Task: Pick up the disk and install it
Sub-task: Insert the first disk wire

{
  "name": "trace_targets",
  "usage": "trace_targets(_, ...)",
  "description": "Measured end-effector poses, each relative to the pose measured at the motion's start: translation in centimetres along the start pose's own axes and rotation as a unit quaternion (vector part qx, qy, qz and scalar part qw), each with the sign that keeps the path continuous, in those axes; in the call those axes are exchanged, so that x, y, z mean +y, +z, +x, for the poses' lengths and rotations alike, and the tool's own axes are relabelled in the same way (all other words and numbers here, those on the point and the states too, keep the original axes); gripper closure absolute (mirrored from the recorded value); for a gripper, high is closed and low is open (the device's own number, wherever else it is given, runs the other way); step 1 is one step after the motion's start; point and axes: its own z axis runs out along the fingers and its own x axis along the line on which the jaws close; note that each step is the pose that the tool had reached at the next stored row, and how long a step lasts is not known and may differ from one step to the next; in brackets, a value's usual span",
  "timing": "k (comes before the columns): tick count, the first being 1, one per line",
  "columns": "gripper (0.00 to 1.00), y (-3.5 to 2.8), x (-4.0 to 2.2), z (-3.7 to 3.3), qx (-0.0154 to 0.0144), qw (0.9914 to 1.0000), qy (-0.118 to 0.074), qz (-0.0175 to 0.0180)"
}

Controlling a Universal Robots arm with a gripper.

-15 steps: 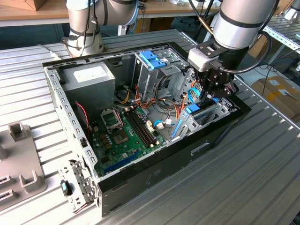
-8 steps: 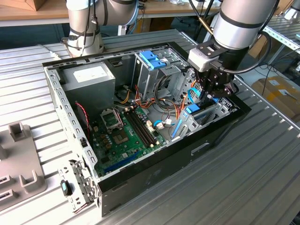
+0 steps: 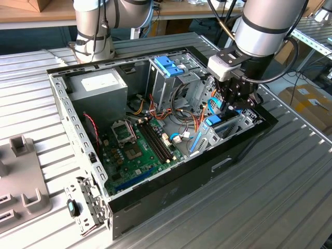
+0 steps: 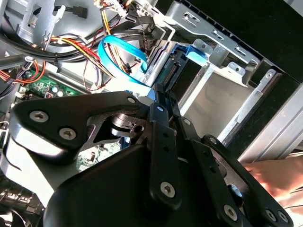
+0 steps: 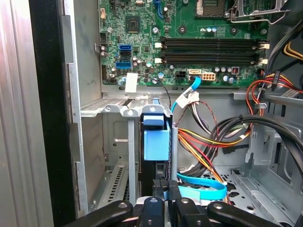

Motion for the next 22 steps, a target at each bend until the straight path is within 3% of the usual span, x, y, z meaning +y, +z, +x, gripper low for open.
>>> trace_targets(15, 0.83, 0.25, 0.04, 0.00, -0.0002, 1.00000, 0.000, 0.0000)
trace_targets(19, 0.59, 0.23, 0.04, 0.00, 0.0001, 1.00000, 0.000, 0.0000)
trace_targets(20, 0.59, 0.24, 0.04, 0.00, 0.0000, 1.00000, 0.000, 0.0000)
trace_targets(22, 0.41, 0.24, 0.04, 0.00, 0.0001, 1.00000, 0.000, 0.0000)
